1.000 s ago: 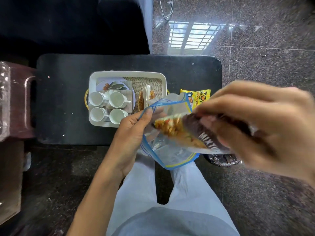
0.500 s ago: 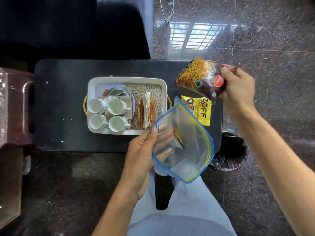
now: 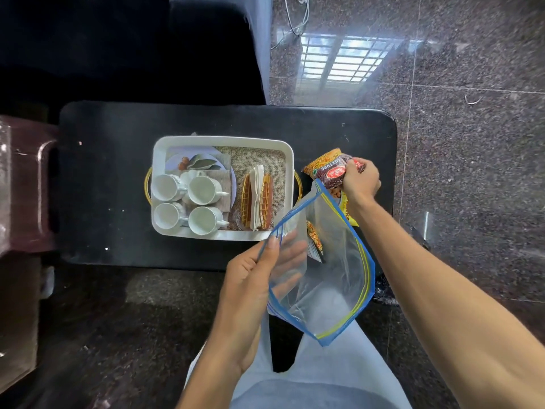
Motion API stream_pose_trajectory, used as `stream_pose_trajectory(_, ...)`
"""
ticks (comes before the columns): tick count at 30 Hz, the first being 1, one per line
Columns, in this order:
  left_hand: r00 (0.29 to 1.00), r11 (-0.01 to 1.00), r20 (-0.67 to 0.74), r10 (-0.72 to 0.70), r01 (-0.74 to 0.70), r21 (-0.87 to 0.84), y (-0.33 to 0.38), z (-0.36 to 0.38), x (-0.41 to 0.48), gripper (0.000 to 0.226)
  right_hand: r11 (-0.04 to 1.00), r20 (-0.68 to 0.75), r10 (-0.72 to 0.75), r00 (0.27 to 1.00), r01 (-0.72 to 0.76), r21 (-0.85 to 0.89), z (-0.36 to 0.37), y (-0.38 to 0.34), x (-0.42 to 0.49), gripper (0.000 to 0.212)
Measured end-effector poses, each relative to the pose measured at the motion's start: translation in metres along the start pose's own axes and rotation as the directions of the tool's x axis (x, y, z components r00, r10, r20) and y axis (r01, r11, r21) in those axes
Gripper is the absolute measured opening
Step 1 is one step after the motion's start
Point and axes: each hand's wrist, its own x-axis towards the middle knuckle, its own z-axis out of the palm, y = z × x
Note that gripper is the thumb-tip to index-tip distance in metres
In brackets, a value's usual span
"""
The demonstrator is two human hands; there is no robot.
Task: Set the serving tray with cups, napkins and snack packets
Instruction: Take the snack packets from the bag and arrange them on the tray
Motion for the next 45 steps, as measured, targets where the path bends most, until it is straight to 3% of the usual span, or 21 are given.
stream_pose_trajectory(7, 1.000, 1.000, 0.015, 0.007, -0.007, 0.012, -0.002, 0.004, 0.001, 0.038, 0.996, 0.039, -0.044, 0.998, 0.047, -0.073, -0.010, 0.010, 0.000, 0.033)
stream_pose_trajectory(11, 0.999, 0.999, 0.020, 0.027, -0.028, 0.019, -0.003, 0.002, 0.000, 0.037, 0.959, 0.021, -0.226, 0.974, 0.226, -0.171, -0.041, -0.002, -0.016, 0.031)
stream_pose_trajectory(13, 0.999, 0.999, 0.019, 0.040, -0.040, 0.018, -0.003, 0.001, -0.001, 0.037, 0.909, 0.028, -0.401, 0.916, 0.401, -0.115, -0.069, -0.019, -0.040, 0.024)
stream_pose_trajectory(15, 0.998, 0.998, 0.019, 0.053, -0.054, 0.028, -0.004, 0.001, -0.002, 0.037, 0.782, 0.056, -0.620, 0.783, 0.622, -0.040, -0.102, -0.038, -0.077, 0.014)
stream_pose_trajectory(16, 0.998, 0.998, 0.020, 0.060, -0.061, 0.032, -0.004, 0.001, -0.003, 0.036, 0.684, 0.115, -0.723, 0.681, 0.729, -0.018, -0.119, -0.044, -0.098, 0.010)
stream_pose_trajectory(18, 0.997, 0.996, 0.028, 0.073, -0.074, 0.043, -0.004, 0.003, -0.006, 0.035, 0.450, 0.381, -0.831, 0.405, 0.892, 0.034, -0.147, -0.051, -0.138, 0.007)
stream_pose_trajectory(19, 0.996, 0.995, 0.033, 0.082, -0.083, 0.053, -0.005, 0.004, -0.008, 0.035, 0.363, 0.570, -0.778, 0.266, 0.930, 0.061, -0.156, -0.051, -0.153, 0.007)
stream_pose_trajectory(21, 0.993, 0.990, 0.046, 0.105, -0.109, 0.088, -0.007, 0.006, -0.013, 0.034, 0.179, 0.870, -0.492, 0.044, 0.983, 0.051, -0.163, -0.047, -0.174, 0.015)
stream_pose_trajectory(23, 0.990, 0.981, 0.062, 0.130, -0.137, 0.139, -0.011, 0.007, -0.020, 0.033, -0.087, 0.975, -0.214, -0.061, 0.995, 0.043, -0.160, -0.039, -0.186, 0.022)
stream_pose_trajectory(27, 0.982, 0.952, 0.094, 0.164, -0.183, 0.244, -0.017, 0.006, -0.034, 0.029, -0.342, 0.994, 0.003, -0.112, 0.934, 0.106, -0.143, -0.026, -0.197, 0.021)
stream_pose_trajectory(29, 0.982, 0.942, 0.083, 0.171, -0.188, 0.277, -0.017, 0.005, -0.038, 0.028, -0.433, 0.995, 0.087, -0.037, 0.899, 0.071, -0.129, -0.012, -0.201, 0.027)
stream_pose_trajectory(32, 0.982, 0.935, 0.069, 0.174, -0.187, 0.303, -0.021, 0.004, -0.044, 0.030, -0.628, 0.988, 0.090, 0.126, 0.777, -0.042, -0.109, 0.012, -0.202, 0.058)
stream_pose_trajectory(34, 0.984, 0.938, 0.075, 0.163, -0.178, 0.298, -0.023, 0.004, -0.049, 0.030, -0.769, 0.974, 0.150, 0.168, 0.639, 0.008, -0.099, 0.023, -0.202, 0.072)
stream_pose_trajectory(36, 0.984, 0.946, 0.089, 0.155, -0.174, 0.275, -0.025, 0.003, -0.052, 0.030, -0.806, 0.956, 0.207, 0.207, 0.590, 0.047, -0.089, 0.032, -0.197, 0.069)
stream_pose_trajectory(38, 0.981, 0.945, 0.097, 0.170, -0.190, 0.266, -0.026, 0.001, -0.053, 0.031, -0.810, 0.961, 0.206, 0.186, 0.583, 0.061, -0.083, 0.037, -0.189, 0.064)
stream_pose_trajectory(42, 0.971, 0.944, 0.124, 0.203, -0.228, 0.239, -0.030, -0.004, -0.054, 0.028, -0.796, 0.977, 0.206, 0.048, 0.589, 0.139, -0.075, 0.038, -0.171, 0.044)
stream_pose_trajectory(45, 0.962, 0.920, 0.081, 0.262, -0.275, 0.281, -0.035, -0.007, -0.052, 0.028, -0.756, 0.988, 0.139, -0.066, 0.638, 0.149, -0.076, 0.027, -0.170, 0.044)
